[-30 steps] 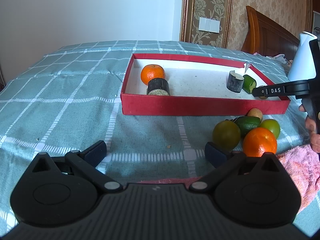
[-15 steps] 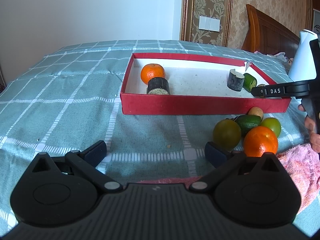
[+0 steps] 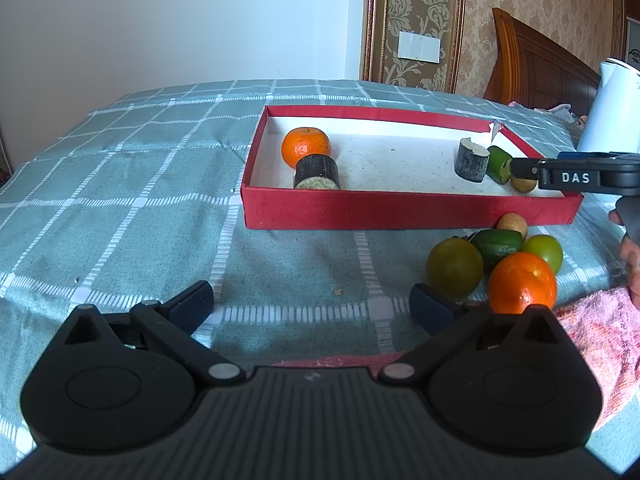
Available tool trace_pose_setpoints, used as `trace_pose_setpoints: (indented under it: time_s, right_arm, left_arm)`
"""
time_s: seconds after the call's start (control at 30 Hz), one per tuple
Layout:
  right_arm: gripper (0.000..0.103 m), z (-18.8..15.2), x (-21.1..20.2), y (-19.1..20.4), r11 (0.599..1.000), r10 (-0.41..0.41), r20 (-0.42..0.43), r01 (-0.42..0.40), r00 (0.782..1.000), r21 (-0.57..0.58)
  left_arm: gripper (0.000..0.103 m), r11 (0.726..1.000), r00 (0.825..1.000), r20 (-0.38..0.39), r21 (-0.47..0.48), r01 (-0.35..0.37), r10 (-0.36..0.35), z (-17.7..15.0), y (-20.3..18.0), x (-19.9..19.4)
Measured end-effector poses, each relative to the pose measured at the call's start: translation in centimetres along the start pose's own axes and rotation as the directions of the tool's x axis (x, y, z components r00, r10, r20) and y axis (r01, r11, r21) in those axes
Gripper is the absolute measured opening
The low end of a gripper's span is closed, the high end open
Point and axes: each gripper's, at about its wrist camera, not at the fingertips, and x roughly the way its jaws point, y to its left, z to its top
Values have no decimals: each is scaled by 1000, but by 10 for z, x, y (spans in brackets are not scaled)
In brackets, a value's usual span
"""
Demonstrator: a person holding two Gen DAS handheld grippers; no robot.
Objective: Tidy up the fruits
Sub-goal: 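Open the right tool and withdraw it from the tray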
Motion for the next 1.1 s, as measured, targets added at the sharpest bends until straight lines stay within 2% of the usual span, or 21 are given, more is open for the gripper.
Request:
trace_pose_setpoints:
  time_s: [0.07, 0.3, 0.53, 0.6, 0.77, 1.1]
  right_arm:
    - [86, -1, -3, -1, 1000, -8, 12, 8, 1000, -1]
    - [86, -4, -16, -8, 999, -20, -7, 20, 1000, 35]
    - [86, -21, -46, -20, 998, 13, -8, -12, 1000, 59]
    - [89, -30, -49, -23, 998, 10, -21, -9, 1000, 62]
    - [90, -37, -44, -30, 996, 19, -54, -14, 998, 89]
    - [90, -40, -35, -29, 996, 28, -110, -18, 993, 89]
  left_arm:
    - [103, 1000, 1000, 0, 1, -1, 1, 0, 0, 0]
    - [103, 1000, 1000, 0, 1, -1, 1, 0, 0, 0]
    - [103, 1000, 1000, 0, 0, 0, 0, 0, 0, 0]
    - [103, 1000, 1000, 3, -3, 3, -3, 0, 0, -1]
    - [103, 1000, 1000, 21, -26, 10, -9, -2, 2, -7]
    - [103, 987, 989, 39, -67, 143, -140, 11, -11, -11]
